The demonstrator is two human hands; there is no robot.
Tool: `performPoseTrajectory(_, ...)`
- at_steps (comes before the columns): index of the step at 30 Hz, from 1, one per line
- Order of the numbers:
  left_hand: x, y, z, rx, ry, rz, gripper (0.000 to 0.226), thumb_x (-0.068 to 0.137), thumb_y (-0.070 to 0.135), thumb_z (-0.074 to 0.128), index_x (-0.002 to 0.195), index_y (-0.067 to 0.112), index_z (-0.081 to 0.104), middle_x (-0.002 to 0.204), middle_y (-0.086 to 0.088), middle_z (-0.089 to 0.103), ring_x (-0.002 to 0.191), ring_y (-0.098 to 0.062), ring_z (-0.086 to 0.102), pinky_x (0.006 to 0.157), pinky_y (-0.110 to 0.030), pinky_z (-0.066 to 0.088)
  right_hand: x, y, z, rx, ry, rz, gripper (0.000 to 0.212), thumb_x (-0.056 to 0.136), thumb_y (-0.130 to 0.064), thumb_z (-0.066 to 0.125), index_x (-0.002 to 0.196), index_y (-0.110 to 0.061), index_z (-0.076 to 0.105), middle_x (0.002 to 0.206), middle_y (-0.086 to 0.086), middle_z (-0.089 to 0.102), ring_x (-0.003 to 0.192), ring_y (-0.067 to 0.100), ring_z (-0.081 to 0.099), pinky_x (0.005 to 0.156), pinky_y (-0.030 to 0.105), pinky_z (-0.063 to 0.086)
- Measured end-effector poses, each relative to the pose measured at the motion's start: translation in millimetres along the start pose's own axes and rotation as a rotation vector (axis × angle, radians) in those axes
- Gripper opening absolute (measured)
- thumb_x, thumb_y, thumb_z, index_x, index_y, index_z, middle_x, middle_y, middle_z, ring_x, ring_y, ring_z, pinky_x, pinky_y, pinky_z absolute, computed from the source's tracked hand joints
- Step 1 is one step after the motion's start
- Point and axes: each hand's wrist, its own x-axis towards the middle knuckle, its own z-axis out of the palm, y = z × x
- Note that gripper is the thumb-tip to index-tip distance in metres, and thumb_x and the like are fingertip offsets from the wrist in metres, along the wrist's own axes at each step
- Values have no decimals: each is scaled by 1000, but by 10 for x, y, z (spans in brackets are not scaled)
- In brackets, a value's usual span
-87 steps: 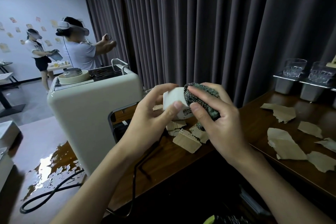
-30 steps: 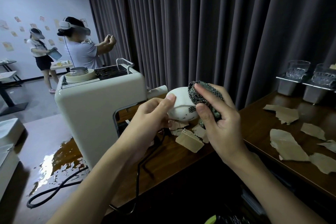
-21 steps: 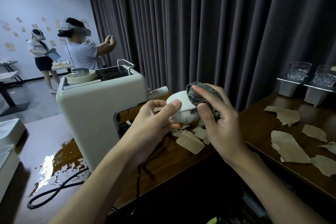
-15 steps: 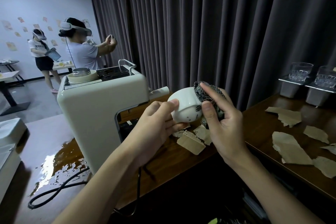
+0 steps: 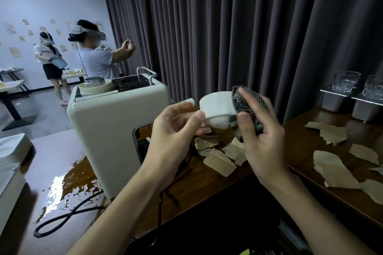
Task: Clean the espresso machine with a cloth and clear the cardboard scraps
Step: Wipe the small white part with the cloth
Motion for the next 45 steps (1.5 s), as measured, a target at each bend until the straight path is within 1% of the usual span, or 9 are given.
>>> performPoseTrajectory(3, -4, 17, 13, 94, -43, 35, 57, 77, 41, 73, 123, 13, 57, 110, -1, 76, 102, -14, 73, 85, -28, 59, 13, -54, 29, -9, -10, -40, 38, 93, -17, 55, 131, -16, 55, 130, 12, 48, 123, 7, 50, 94, 15, 46)
performPoseTrajectory(9, 2, 10, -2, 55, -33, 39, 56, 75, 35, 76, 122, 16, 53, 108, -5, 76, 92, -17, 75, 76, -30, 60, 16, -107, 94, -55, -76, -143, 36, 94, -13, 53, 129, -8, 55, 132, 16, 47, 125, 18, 50, 98, 27, 48)
performPoseTrajectory(17, 9, -84, -2, -359, -97, -176, 37, 86, 28, 67, 117, 9, 57, 109, -16, 73, 101, -25, 67, 94, -39, 56, 45, -60, 80, 40, -48, -39, 34, 100, -18, 49, 134, -21, 52, 133, 4, 48, 124, 8, 51, 95, 19, 46)
performPoseTrajectory(19, 40, -115, -22, -278, -104, -196, 29, 90, 28, 60, 114, 10, 60, 117, -21, 70, 110, -30, 65, 107, -51, 48, 37, -54, 88, 45, -48, -14, 34, 99, -12, 51, 132, -18, 54, 131, 7, 49, 122, 10, 52, 93, 18, 47)
performPoseTrajectory(25, 64, -84, -64, 128, -107, -85, 63, 82, 60, 65, 130, 20, 58, 117, -3, 72, 109, -19, 70, 94, -42, 57, 4, -91, 140, -46, -142, -136, 35, 94, -15, 53, 129, -11, 56, 130, 12, 49, 124, 17, 52, 98, 27, 49)
performPoseTrajectory(30, 39, -103, -57, 27, -53, -48, 71, 76, 57, 77, 129, 14, 56, 116, -4, 73, 106, -19, 71, 88, -36, 58, 39, -86, 159, -35, -140, -151, 36, 98, -21, 47, 132, -14, 55, 133, 5, 46, 125, 15, 51, 99, 26, 47)
performPoseTrajectory(35, 41, -135, -63, -207, -48, -109, 65, 74, 52, 76, 117, 11, 51, 111, -8, 72, 103, -24, 67, 90, -38, 52, 70, -79, 138, 93, -124, 36, 37, 100, -22, 45, 136, -31, 48, 135, 3, 48, 125, 6, 50, 96, 20, 46)
performPoseTrajectory(40, 68, -117, -123, -31, -169, -70, 51, 93, 44, 59, 133, 14, 57, 123, -8, 69, 116, -24, 65, 94, -39, 50, 77, -94, 153, 28, -100, -11, 35, 97, -14, 50, 132, -18, 53, 132, 6, 47, 124, 6, 50, 95, 18, 46)
performPoseTrajectory(45, 95, -51, -171, 108, -191, 5, 46, 92, 43, 60, 137, 36, 51, 126, -2, 65, 111, -21, 67, 98, -49, 55, 71, -91, 172, -39, -200, -78, 34, 96, -15, 51, 129, -13, 58, 132, 11, 47, 126, 16, 50, 98, 26, 48)
